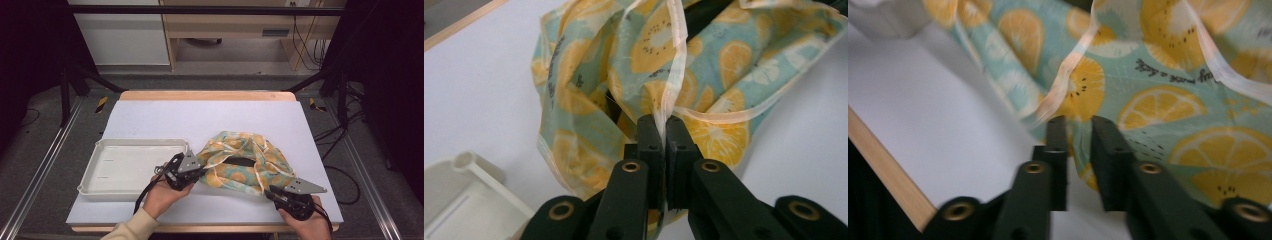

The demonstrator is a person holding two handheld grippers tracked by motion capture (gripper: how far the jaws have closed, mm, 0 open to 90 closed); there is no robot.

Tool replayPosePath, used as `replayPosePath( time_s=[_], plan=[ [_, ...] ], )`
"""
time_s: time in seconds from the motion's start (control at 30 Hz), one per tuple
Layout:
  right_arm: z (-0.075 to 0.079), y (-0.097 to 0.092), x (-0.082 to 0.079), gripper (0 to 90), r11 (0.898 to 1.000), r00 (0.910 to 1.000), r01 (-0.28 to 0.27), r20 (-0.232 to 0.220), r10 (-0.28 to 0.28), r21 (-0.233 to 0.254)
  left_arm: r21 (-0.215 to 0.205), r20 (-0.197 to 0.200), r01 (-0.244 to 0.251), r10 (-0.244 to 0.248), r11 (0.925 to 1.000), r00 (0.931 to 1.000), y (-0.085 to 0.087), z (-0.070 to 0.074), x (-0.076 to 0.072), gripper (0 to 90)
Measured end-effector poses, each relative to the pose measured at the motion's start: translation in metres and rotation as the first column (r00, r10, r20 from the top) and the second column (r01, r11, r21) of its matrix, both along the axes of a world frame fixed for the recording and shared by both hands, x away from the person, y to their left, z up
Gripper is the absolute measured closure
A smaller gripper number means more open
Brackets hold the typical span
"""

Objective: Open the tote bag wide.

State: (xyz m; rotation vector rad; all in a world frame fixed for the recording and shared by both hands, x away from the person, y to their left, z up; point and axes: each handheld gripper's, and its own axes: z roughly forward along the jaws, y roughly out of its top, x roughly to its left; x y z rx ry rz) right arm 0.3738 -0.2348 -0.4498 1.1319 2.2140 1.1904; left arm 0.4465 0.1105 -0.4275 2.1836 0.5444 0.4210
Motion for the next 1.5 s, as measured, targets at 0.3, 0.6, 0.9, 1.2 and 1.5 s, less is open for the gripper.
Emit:
replayPosePath(
  time_s=[0.3,0.6,0.9,1.2,1.5],
  plan=[
    [0.048,0.021,0.016,31.7,0.999,0.9974,-0.011,0.071,0.013,-0.038,-0.040,0.022,0.040,-0.039,0.9984,0.9990,0.009,-0.003,-0.010,88.3],
    [0.048,0.046,0.088,59.1,0.996,0.9996,0.027,-0.004,-0.028,-0.082,-0.037,0.023,0.047,-0.046,0.9982,0.9987,0.012,-0.001,-0.011,88.3],
    [0.055,0.047,0.042,90.0,0.995,0.9930,-0.096,0.069,0.096,-0.001,-0.055,0.042,0.014,-0.012,0.9984,0.9991,0.011,0.004,0.006,88.1],
    [0.015,0.071,0.001,90.0,0.956,0.9579,-0.286,0.006,0.287,-0.064,-0.145,0.110,-0.056,0.073,0.9879,0.9913,0.020,0.017,0.013,88.4],
    [-0.013,0.075,0.010,90.0,0.946,0.9738,-0.227,-0.075,0.215,-0.232,-0.217,0.147,-0.068,0.102,0.9737,0.9839,0.032,0.031,0.005,88.9]
  ],
)
